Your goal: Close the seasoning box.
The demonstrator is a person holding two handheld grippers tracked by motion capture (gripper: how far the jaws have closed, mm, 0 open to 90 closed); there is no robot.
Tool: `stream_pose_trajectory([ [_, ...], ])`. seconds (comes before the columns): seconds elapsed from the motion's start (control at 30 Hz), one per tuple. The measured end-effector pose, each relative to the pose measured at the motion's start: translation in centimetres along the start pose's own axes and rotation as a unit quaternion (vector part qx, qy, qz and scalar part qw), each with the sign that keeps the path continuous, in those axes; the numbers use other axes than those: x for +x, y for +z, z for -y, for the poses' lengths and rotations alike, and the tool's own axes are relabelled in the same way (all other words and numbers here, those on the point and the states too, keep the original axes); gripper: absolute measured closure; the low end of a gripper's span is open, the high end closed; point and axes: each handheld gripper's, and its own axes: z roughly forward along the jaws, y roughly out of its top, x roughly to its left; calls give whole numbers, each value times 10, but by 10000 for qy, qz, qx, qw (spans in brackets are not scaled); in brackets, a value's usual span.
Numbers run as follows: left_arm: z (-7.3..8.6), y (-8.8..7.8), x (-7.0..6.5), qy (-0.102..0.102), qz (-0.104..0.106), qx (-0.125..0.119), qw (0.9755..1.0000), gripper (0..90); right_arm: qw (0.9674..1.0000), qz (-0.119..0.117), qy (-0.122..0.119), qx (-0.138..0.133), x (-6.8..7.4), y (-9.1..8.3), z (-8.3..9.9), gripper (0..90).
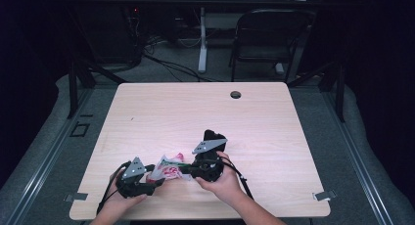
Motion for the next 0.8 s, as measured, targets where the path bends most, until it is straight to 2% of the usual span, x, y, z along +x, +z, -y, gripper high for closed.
stream_pose_trajectory([
  [0.13,0,4,2,-61,24,2,10000,331,10000,-25,39,-18,-1,0,-1,900],
  [0.2,1,8,3,-86,56,91,9999,318,10000,-25,46,-24,-1,0,-1,900],
  [0.4,1,15,4,-4,33,252,9997,311,10000,-14,63,-31,-2,1,-2,900],
  [0.63,2,23,3,39,-5,282,9996,309,10000,-3,65,-16,-3,1,-2,900],
  [0.8,3,26,4,-38,33,295,9996,309,10000,-5,82,-30,-3,1,-2,900],
])
